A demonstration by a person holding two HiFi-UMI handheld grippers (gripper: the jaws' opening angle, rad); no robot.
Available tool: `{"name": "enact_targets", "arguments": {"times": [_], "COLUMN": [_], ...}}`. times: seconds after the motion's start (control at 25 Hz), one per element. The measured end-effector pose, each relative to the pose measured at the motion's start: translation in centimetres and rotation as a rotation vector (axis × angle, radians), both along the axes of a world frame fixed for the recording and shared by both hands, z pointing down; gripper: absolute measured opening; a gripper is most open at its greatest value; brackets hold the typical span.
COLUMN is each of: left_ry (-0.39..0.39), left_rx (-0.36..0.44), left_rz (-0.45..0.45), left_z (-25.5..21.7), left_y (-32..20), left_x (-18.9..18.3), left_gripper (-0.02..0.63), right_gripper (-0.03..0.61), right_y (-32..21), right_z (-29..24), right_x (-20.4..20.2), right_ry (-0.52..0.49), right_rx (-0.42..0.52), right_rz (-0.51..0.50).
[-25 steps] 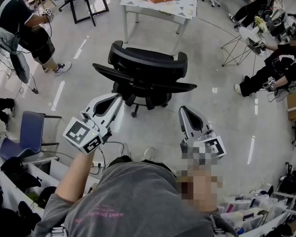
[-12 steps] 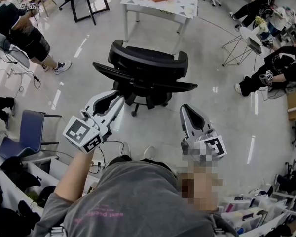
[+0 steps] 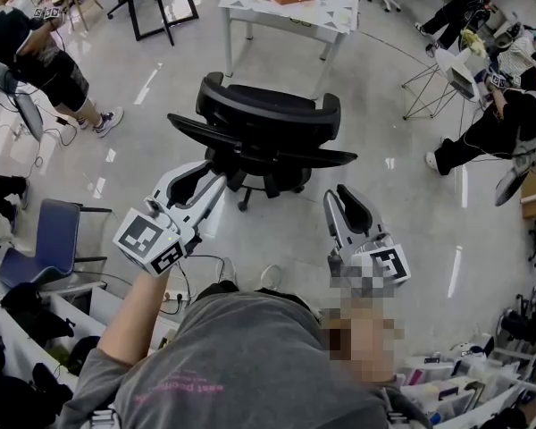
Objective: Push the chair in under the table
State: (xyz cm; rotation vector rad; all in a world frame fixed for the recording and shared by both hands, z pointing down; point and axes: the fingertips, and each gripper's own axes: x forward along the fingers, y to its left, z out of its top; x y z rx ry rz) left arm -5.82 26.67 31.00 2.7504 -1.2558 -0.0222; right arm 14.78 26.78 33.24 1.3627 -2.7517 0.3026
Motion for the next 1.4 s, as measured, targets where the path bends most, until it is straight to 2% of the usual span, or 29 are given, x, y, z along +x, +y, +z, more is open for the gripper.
{"name": "enact_targets", "arguments": {"times": [0.56,0.76,1.12,1.4], "left_ry": [-0.012,-0.015,-0.044,-0.058], "left_rx": [-0.024,-0.046,-0.041,-0.044], "left_rz": [-0.051,-0.097,-0.188,-0.221], "left_z": [0.9,1.9,2.0,2.4], "left_y": [-0.6,-0.7,-0.3,-2.5], "left_x": [0.0,0.2,0.5,-0.8], "left_gripper": [0.181,0.187,0.187,0.187], "right_gripper": [0.143,0.143,0.143,0.155], "right_y": [-0.8,-1.2,-2.0,-4.2], "right_z": [0.9,1.3,1.5,2.7], "right_x": [1.2,2.1,4.0,4.0], "right_ry": [-0.010,-0.010,0.000,0.024], "right_rx": [-0.024,-0.025,-0.016,-0.034], "right_rz": [0.014,0.002,-0.025,-0.019]}}
